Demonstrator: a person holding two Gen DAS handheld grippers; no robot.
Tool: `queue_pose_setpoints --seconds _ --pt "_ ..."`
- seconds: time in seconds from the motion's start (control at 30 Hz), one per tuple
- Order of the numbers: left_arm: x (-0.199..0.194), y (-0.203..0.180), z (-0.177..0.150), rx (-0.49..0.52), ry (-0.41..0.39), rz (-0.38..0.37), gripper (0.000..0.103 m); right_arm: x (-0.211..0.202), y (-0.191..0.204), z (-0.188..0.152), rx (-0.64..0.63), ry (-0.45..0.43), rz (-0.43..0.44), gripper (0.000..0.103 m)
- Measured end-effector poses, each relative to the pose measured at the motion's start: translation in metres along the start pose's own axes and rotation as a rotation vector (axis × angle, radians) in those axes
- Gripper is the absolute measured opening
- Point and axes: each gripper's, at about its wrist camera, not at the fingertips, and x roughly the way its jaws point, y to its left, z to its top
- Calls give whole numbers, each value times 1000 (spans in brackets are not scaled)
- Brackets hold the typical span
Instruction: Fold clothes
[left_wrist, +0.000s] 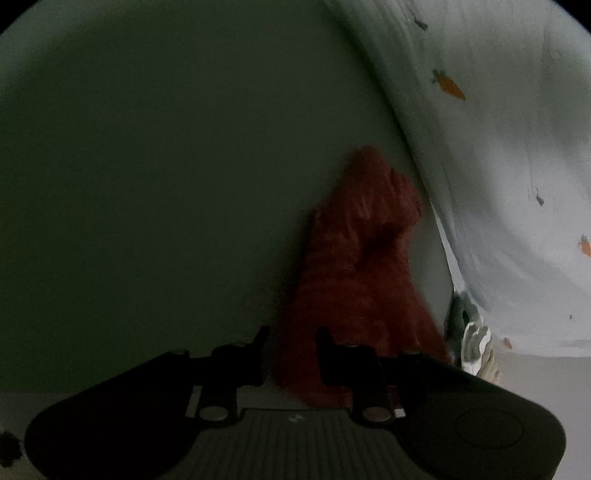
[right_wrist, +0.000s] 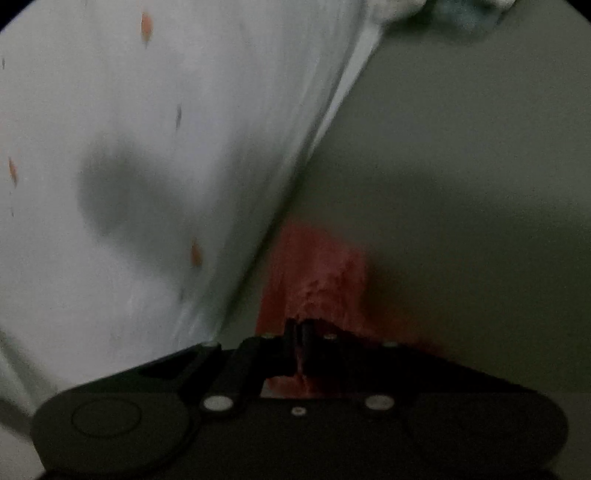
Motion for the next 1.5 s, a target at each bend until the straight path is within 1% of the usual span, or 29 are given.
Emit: queue_pose_setpoints --seconds 0.03,0.1,0.13,0.17,0.27,0.33,0.43,0.5,0.53,0.63,0.67,0.77,0.83,0.87,0.93,0.97,1.03,1.07,1.1,1.13,1.17,1.2,1.23,1.27,1.33,1.37,1.43,1.5 --pt "2 -2 -7 12 4 7 31 -14 -11 11 22 -51 -25 2" --pt "11 -9 -19 41 14 20 34 -36 -31 29 28 -124 -88 2" --pt "16 -12 -25 54 22 26 34 -45 -40 36 19 -147 -144 2" --pt "21 -14 -30 62 32 32 35 -50 -49 42 11 -150 -186 2" --pt "36 -21 -41 75 67 47 39 -65 -71 55 29 -110 -259 3" --pt "43 -27 -46 85 77 54 46 -66 -78 54 49 -82 -272 5" --pt "53 -36 -52 89 87 44 52 -68 -82 55 85 -72 -288 9" --pt "64 -42 -53 86 97 30 58 -67 -84 59 89 -67 -299 17" --pt "69 -45 -53 88 100 27 61 -66 -84 61 82 -62 -307 19" --pt "90 -56 -56 115 128 27 62 -65 -83 65 15 -71 -362 28" --pt "97 -60 -59 125 150 22 62 -64 -82 66 -10 -75 -380 35" --pt "122 -69 -64 153 223 18 63 -59 -81 67 -82 -56 -419 39" --pt "136 -73 -66 162 254 26 63 -52 -81 67 -130 -36 -444 41" --pt "141 -74 -67 160 261 25 64 -46 -82 69 -146 -27 -448 45" --pt "150 -74 -65 141 269 2 73 -35 -85 69 -162 6 -451 46" --pt "152 -74 -64 126 271 -16 75 -32 -86 68 -162 24 -452 46" --pt "156 -72 -62 93 275 -57 75 -27 -90 66 -155 52 -465 47" --pt "158 -71 -62 76 278 -77 74 -26 -90 65 -157 48 -467 47" --pt "161 -70 -61 58 285 -93 66 -26 -90 65 -162 45 -462 38" --pt "164 -70 -61 48 295 -101 52 -25 -90 67 -162 55 -453 28" --pt "166 -71 -62 45 301 -101 44 -25 -91 68 -146 59 -439 10" --pt "168 -73 -62 45 304 -99 24 -26 -91 70 -126 62 -425 8" --pt "168 -74 -60 41 303 -103 10 -25 -92 74 -94 53 -398 8" --pt "167 -74 -58 30 289 -111 10 -26 -91 77 -71 41 -374 7" --pt "158 -74 -48 -7 238 -138 6 -27 -84 85 -41 31 -333 7" --pt "151 -76 -39 -29 204 -164 6 -28 -79 90 -20 24 -300 7" --pt "141 -84 -23 -54 142 -209 4 -24 -64 100 10 19 -208 7" --pt "127 -102 2 -45 79 -246 4 -13 -37 107 -30 24 -138 7"
